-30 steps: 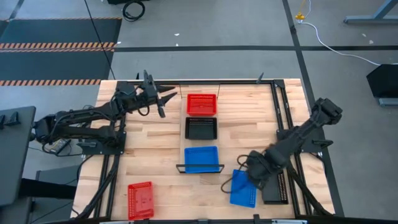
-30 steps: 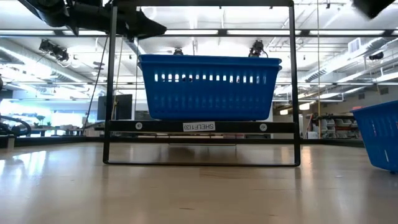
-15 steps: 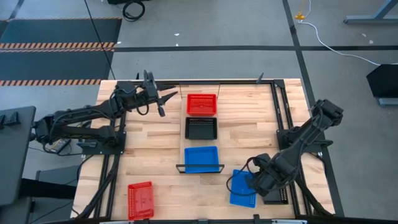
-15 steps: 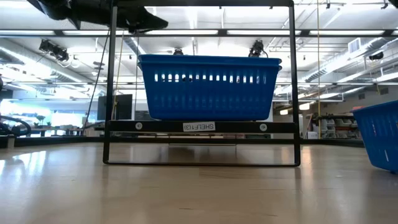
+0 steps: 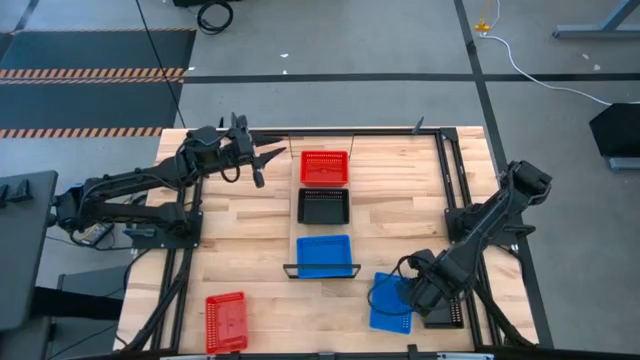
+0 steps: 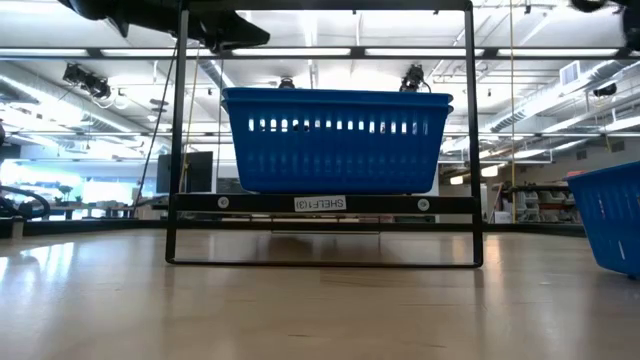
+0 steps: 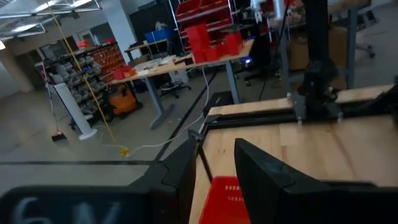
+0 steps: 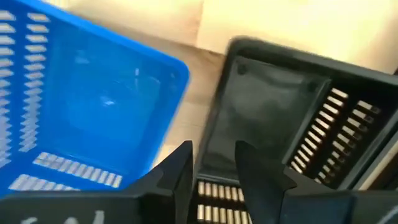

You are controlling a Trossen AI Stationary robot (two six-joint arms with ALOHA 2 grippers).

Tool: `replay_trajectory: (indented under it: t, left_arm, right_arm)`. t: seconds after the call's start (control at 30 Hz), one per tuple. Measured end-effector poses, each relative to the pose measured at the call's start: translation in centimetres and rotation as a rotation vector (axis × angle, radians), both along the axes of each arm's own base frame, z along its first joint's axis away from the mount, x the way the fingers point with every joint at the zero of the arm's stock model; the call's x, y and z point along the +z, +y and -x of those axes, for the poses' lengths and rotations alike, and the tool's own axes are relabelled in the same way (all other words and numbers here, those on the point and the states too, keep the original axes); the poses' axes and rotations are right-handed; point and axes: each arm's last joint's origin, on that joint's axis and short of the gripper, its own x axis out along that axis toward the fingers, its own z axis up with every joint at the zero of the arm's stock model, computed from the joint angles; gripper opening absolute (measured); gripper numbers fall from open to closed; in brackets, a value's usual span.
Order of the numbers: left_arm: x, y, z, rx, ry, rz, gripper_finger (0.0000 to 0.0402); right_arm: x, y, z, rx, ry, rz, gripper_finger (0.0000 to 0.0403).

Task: Stack baskets on shelf by color
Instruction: Stack the black bin on top of the black bin on the shelf

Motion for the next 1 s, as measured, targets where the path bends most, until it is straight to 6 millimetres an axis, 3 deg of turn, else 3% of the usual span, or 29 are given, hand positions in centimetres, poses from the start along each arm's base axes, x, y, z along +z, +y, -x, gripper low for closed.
replay_trajectory:
  t: [0.3, 0.43, 0.8, 1.0]
  left_arm:
    - [-0.8, -2.0, -0.7, -0.089, 0.043, 0.120, 0.0117]
    - [-1.1, -3.2, -1.0, -0.140, 0.064, 0.171, 0.0117]
    - [-1.4, -6.9, -1.6, -0.277, 0.092, 0.260, 0.0117]
    - [-1.4, -8.1, -1.7, -0.259, 0.096, 0.242, 0.0117]
  right_arm:
    - [-3.1, 0.0, 2.0, 0.051, 0.015, 0.022, 0.0133]
    - [-4.1, 0.3, 2.3, 0.064, -0.066, 0.028, 0.0133]
    - [-4.1, 0.8, 3.5, 0.150, -0.039, 0.031, 0.0132]
    - [-2.9, -0.3, 4.2, 0.182, -0.026, 0.070, 0.0132]
